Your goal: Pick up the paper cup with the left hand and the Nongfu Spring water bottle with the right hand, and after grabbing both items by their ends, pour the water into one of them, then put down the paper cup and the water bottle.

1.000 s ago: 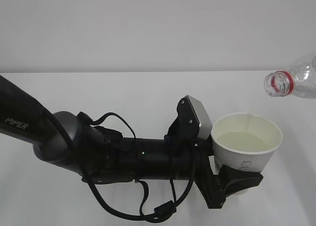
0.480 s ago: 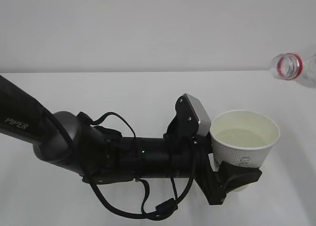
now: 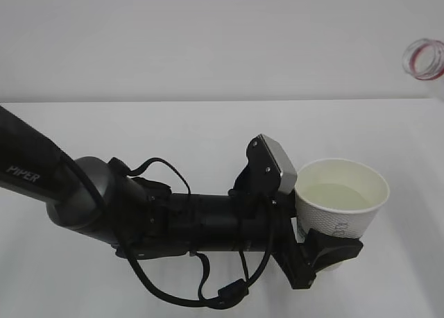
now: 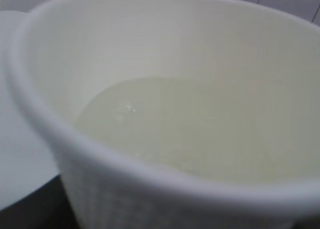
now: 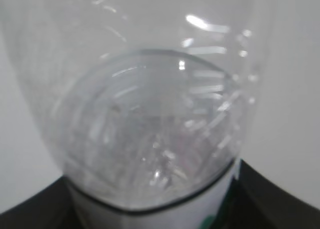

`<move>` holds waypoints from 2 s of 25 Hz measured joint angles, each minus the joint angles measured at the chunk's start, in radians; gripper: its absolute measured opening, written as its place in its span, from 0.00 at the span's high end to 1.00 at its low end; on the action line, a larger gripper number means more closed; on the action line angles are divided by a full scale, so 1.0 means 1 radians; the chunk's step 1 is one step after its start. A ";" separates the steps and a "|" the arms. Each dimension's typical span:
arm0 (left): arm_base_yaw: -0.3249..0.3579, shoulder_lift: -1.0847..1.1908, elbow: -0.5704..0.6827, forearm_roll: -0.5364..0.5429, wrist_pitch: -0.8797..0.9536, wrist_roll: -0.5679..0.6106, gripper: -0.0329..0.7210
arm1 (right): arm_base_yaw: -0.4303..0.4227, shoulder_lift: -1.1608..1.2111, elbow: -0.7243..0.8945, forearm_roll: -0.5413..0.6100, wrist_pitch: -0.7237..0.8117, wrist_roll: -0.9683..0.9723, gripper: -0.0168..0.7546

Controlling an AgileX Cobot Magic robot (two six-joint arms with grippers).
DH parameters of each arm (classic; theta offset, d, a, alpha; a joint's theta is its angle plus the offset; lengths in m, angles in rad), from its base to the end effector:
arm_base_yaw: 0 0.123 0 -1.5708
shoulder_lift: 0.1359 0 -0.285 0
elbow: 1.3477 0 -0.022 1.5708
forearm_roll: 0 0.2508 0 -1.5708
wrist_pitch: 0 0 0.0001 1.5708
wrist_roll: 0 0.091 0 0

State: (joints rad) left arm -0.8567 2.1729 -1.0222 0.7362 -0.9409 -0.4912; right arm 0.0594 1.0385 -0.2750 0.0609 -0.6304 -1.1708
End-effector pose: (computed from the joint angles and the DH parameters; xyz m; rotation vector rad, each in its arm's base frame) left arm 0.2289 -0.3395 0.1048 1.1766 1.5522 -1.1110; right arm 0.1900 0.0080 0.2417 -0.9141 1.4155 -0.8403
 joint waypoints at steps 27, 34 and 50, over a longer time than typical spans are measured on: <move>0.000 0.000 0.000 0.000 0.002 0.000 0.23 | 0.000 0.000 0.000 0.010 0.000 0.863 0.39; 0.000 0.000 0.000 0.000 0.002 0.000 0.23 | 0.000 0.000 0.000 0.010 0.032 0.977 0.39; 0.000 0.000 0.000 0.000 0.002 0.000 0.23 | 0.000 0.239 0.000 0.010 0.030 1.120 0.39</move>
State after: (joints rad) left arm -0.8567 2.1729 -1.0222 0.7358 -0.9385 -0.4912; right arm 0.0594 1.2776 -0.2750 0.0705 -0.6007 -0.0508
